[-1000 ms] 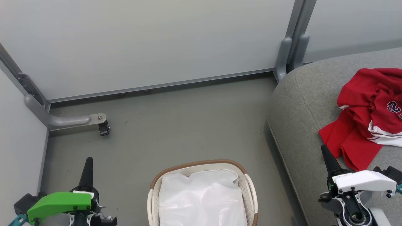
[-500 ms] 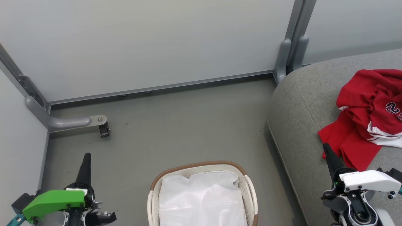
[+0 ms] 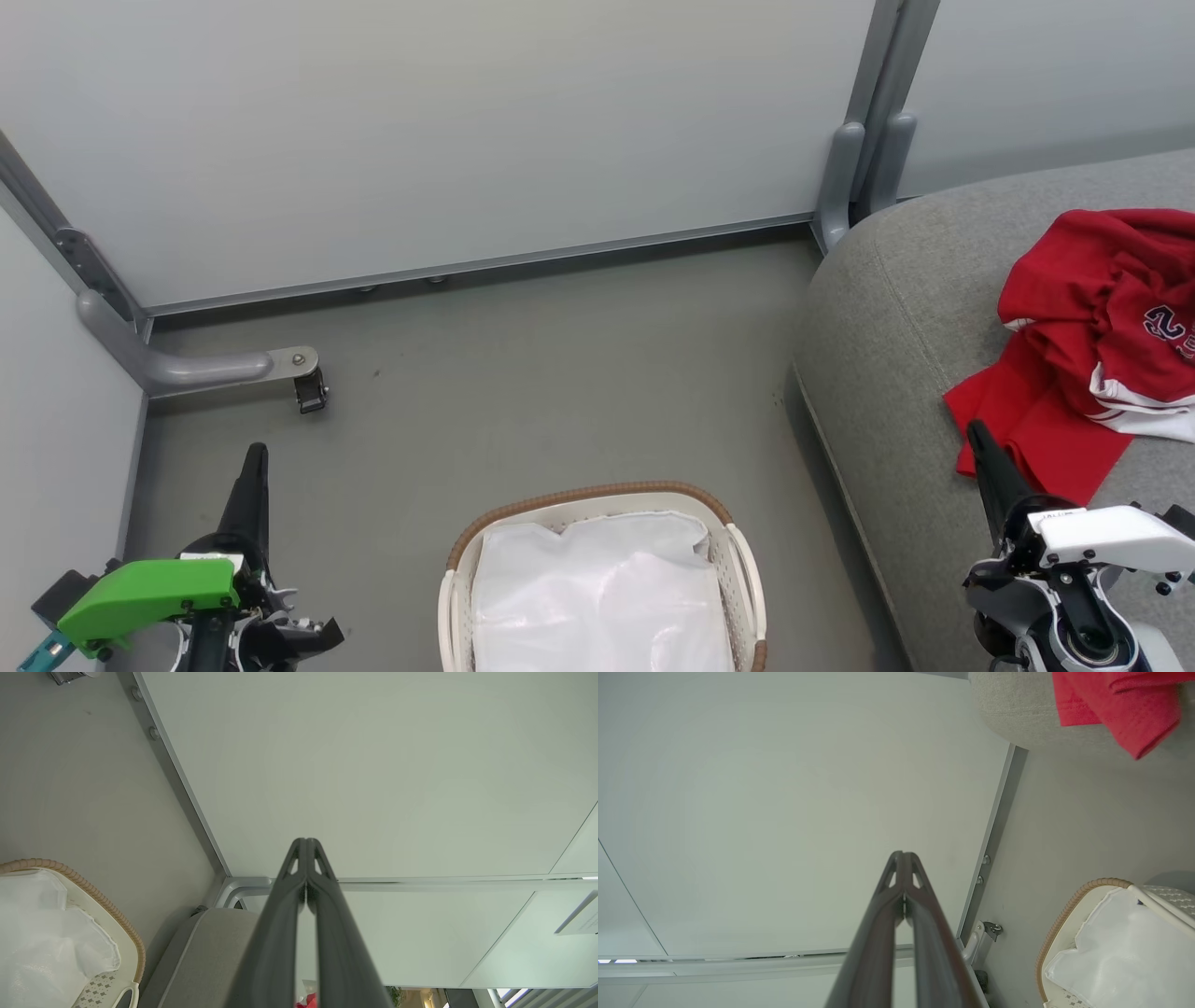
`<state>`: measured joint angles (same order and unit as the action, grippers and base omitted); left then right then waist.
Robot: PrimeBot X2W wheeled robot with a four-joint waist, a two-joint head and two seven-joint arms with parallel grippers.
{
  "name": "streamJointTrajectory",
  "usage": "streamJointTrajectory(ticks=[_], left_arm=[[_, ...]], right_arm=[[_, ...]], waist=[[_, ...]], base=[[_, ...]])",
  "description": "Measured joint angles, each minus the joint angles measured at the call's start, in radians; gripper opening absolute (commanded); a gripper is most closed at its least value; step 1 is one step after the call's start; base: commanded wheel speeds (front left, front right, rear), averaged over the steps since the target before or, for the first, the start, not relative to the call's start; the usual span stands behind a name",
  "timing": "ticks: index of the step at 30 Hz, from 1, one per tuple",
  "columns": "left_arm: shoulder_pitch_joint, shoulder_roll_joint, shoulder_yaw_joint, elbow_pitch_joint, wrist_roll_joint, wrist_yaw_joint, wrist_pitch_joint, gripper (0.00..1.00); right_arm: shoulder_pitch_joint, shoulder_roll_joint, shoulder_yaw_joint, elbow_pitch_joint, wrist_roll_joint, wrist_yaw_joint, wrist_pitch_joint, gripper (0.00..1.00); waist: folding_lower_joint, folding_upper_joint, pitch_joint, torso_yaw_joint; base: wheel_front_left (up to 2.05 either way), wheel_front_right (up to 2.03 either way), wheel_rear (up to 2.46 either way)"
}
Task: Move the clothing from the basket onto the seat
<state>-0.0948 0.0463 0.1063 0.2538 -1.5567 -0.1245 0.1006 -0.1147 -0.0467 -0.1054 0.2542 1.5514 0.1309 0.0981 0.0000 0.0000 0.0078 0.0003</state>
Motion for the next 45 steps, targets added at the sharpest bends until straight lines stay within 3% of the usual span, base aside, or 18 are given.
streamJointTrajectory(ticks=[9,45], left_arm=[[-0.005,0.000,0.007,-0.008,-0.054,-0.004,0.013,0.00],[-0.008,0.000,0.007,-0.009,-0.055,-0.004,0.013,0.00]], right_arm=[[0.001,0.000,-0.008,-0.009,0.059,0.000,0.016,0.00],[0.001,0.000,-0.009,-0.009,0.060,0.000,0.016,0.00]], waist=[[0.0000,0.0000,-0.005,0.000],[0.0000,0.0000,-0.005,0.000]], base=[[0.00,0.00,0.00],[0.00,0.00,0.00]])
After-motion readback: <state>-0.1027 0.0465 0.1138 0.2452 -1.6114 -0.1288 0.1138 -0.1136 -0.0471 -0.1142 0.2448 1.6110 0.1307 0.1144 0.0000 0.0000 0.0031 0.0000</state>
